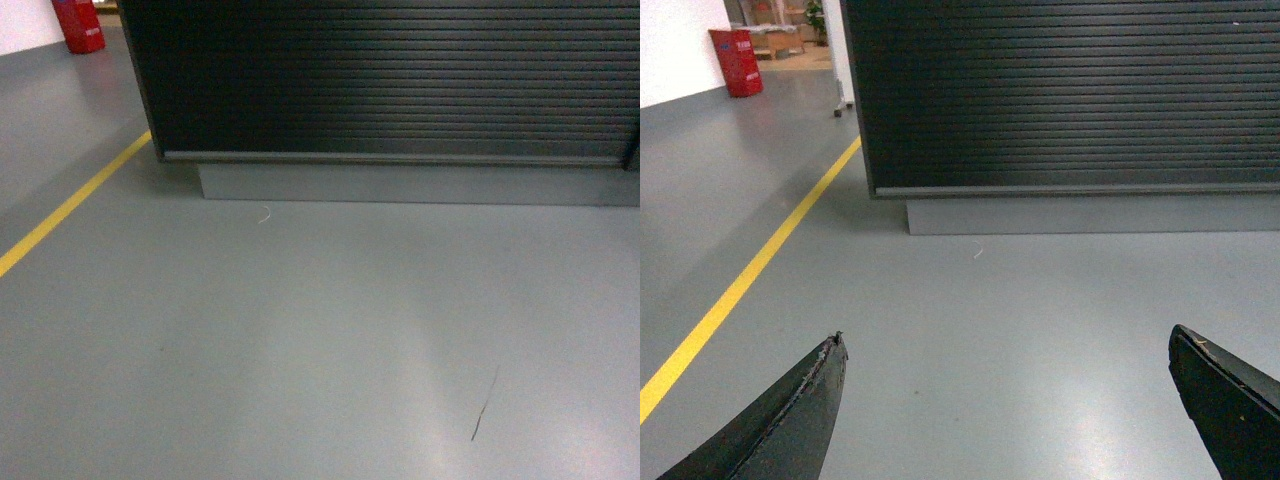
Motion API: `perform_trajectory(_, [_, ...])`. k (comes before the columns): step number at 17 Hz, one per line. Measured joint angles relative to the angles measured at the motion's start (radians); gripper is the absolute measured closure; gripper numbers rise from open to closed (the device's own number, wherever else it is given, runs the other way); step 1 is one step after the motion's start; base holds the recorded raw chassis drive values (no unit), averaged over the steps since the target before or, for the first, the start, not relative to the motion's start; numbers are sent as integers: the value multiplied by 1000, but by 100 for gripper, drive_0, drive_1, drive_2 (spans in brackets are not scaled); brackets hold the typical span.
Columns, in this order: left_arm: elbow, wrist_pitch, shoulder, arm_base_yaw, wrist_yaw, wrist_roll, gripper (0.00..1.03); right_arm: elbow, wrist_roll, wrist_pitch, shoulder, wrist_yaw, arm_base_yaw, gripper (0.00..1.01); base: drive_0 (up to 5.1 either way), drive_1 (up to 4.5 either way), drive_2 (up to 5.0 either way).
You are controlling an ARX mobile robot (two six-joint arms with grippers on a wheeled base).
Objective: Place dark red mango on scale at checkout
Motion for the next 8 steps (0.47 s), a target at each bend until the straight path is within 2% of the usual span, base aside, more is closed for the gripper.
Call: perform_trajectory(8, [0,2,0,0,0,0,5,0,0,-1,0,0,0,3,2,422,-417])
